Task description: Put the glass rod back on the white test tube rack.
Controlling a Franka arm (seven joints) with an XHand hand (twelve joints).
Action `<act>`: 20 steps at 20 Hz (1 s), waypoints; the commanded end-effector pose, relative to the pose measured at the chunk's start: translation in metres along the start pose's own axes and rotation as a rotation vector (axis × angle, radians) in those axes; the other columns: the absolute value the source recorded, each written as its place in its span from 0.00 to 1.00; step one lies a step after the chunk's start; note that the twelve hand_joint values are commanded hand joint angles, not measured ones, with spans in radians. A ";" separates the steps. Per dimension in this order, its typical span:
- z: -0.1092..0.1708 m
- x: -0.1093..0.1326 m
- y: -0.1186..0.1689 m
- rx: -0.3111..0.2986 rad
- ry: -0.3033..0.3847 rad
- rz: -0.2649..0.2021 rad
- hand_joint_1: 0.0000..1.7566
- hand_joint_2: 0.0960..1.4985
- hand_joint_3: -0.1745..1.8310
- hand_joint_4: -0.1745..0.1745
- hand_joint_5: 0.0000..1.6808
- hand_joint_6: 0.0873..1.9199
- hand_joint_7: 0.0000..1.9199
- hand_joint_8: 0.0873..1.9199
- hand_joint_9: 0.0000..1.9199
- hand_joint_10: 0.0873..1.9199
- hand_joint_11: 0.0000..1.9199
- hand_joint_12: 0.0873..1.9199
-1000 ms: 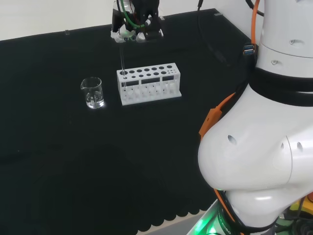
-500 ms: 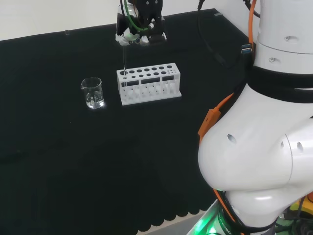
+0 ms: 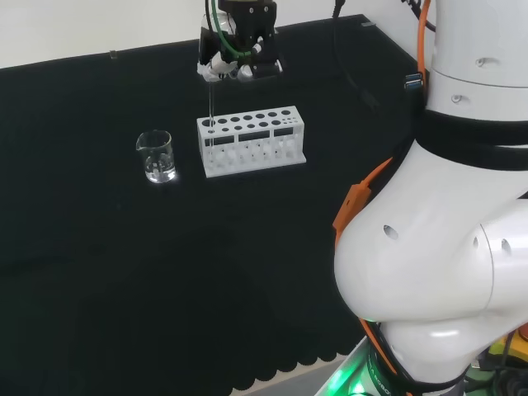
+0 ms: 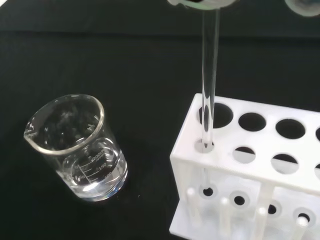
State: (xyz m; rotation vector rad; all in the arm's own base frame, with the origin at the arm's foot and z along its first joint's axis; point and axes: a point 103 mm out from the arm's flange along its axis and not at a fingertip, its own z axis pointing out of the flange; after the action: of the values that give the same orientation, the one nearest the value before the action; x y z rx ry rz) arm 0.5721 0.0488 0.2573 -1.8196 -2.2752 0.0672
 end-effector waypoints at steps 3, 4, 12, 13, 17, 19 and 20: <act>0.000 0.004 0.001 0.037 -0.014 -0.005 0.75 0.67 0.00 0.00 0.80 0.06 0.80 0.08 0.88 0.18 0.84 0.24; -0.002 0.004 0.001 0.035 -0.016 -0.006 0.75 0.67 0.00 0.00 0.77 0.11 0.81 0.05 0.88 0.17 0.85 0.23; -0.011 0.001 -0.002 0.056 0.003 -0.001 0.76 0.58 0.00 0.00 0.41 0.43 0.72 0.00 0.92 0.05 0.88 0.19; -0.012 0.001 -0.002 0.056 0.006 -0.001 0.76 0.57 0.00 0.00 0.37 0.44 0.70 0.00 0.92 0.04 0.89 0.19; -0.016 0.001 -0.004 0.049 0.012 -0.001 0.76 0.54 0.00 0.00 0.24 0.38 0.62 0.00 0.94 0.01 0.91 0.17; -0.019 0.001 -0.004 0.044 0.011 -0.001 0.75 0.53 0.00 0.00 0.22 0.36 0.60 0.00 0.95 0.00 0.92 0.17; -0.021 0.001 -0.004 0.040 0.010 -0.001 0.75 0.53 0.00 0.00 0.21 0.35 0.59 0.00 0.95 0.00 0.93 0.17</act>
State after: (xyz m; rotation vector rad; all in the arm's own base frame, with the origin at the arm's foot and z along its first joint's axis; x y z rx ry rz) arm 0.5722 0.0476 0.2742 -1.7916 -2.2488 0.1119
